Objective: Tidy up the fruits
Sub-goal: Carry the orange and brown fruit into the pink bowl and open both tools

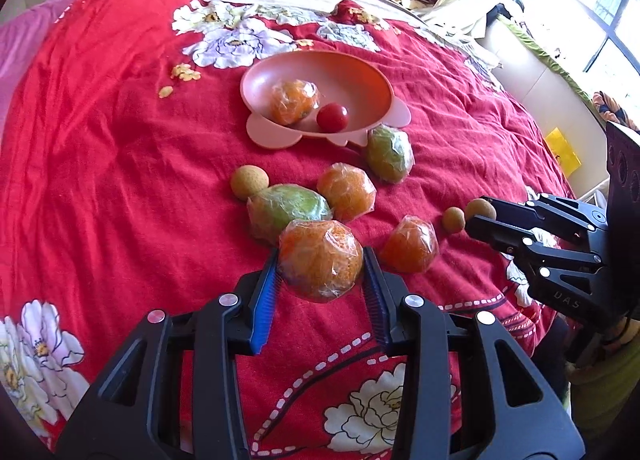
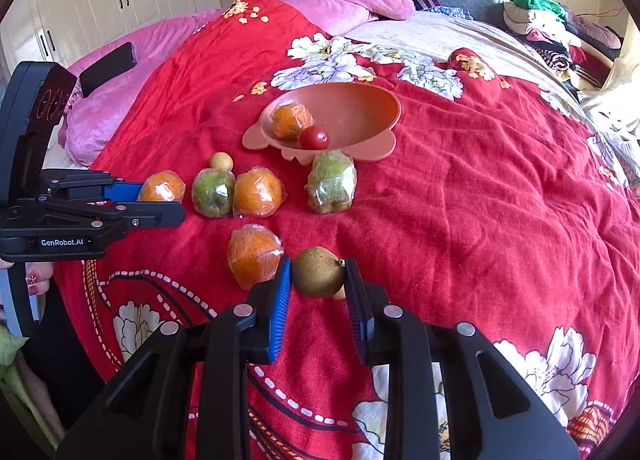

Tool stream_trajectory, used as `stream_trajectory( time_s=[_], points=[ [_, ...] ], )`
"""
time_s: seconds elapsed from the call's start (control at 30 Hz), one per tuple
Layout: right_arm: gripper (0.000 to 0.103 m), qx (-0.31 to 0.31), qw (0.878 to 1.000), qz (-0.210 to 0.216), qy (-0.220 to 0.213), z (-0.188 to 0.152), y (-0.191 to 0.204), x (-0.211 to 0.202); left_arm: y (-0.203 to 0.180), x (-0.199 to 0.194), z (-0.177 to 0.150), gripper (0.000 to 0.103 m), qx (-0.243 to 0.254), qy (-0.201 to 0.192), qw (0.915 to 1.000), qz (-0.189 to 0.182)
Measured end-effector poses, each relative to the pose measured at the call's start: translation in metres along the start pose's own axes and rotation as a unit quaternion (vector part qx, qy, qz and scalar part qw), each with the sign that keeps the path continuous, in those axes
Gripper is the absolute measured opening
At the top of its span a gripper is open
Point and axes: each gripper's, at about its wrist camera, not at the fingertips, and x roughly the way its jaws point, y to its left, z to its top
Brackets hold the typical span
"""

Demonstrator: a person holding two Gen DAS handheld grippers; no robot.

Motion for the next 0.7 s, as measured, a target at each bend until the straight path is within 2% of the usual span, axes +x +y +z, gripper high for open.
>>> stream_trajectory(
  time_s=[0.7],
  points=[
    [0.025,-0.013,0.999,-0.013,-0.047,0.071,-0.017,-0.011,0.015,-0.002,0.041,0.031,-0.007,-0.022,0.9996,0.015]
  ],
)
